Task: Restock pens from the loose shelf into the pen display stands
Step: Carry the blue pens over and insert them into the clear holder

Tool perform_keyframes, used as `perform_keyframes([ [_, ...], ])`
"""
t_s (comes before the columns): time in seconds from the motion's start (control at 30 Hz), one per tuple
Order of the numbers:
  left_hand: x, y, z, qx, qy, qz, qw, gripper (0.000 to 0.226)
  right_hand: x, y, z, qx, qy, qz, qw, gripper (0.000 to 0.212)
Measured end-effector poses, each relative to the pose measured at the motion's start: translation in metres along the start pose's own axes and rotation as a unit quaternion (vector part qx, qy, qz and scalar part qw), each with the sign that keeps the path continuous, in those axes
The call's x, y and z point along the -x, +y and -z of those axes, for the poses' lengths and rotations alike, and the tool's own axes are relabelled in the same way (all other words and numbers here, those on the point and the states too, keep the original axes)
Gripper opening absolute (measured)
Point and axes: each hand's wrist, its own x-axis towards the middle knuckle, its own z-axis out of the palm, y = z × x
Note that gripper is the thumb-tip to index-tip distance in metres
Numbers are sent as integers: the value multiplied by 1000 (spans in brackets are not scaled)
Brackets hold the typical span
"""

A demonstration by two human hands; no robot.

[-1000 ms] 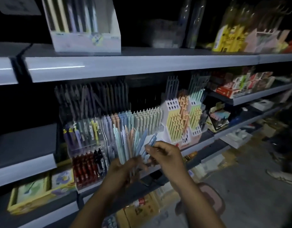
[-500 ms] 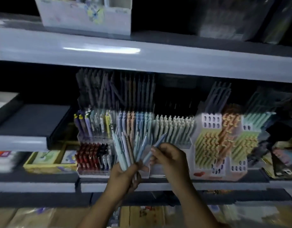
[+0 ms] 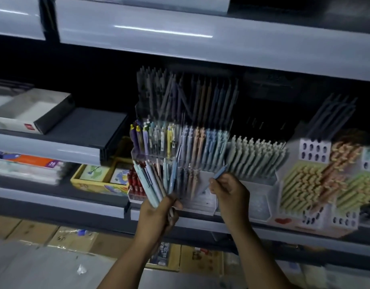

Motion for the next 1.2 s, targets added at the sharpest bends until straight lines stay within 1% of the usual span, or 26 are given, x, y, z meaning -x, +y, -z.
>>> perform_keyframes([
  [0.1,-5,0,13,0,-14,-10,1000,44,3,3,-14,39,28,38,998,15],
  [0.2,-9,-1,23,12,-4,-13,1000,44,6,7,-21,55,47,54,996,18],
  [0.33,-14,-4,30,23,-3,-9,1000,42,1,24,-21,58,68,55,994,28],
  [0.4,-18,-5,29,28,-11,-2,1000,45,-6,32,-21,69,68,54,994,28],
  [0.5,-25,-6,24,33,-21,9,999,43,-15,38,-24,68,69,50,994,25],
  [0.6,-29,-6,17,28,-29,17,999,41,-22,42,-28,85,47,62,993,24],
  [0.8,-40,-12,12,1,-48,21,999,43,-31,51,-39,129,-6,68,989,14],
  [0.9,-45,-13,9,-7,-57,19,998,38,-33,51,-44,134,-13,78,988,3],
  [1.0,-48,-13,5,-11,-63,24,998,38,-36,55,-50,150,-35,75,985,8],
  [1.13,-50,-13,3,-11,-64,24,998,38,-36,66,-55,206,-60,104,971,13],
  [1.2,-51,-14,4,-9,-67,23,997,37,-34,71,-57,243,-63,99,963,13],
])
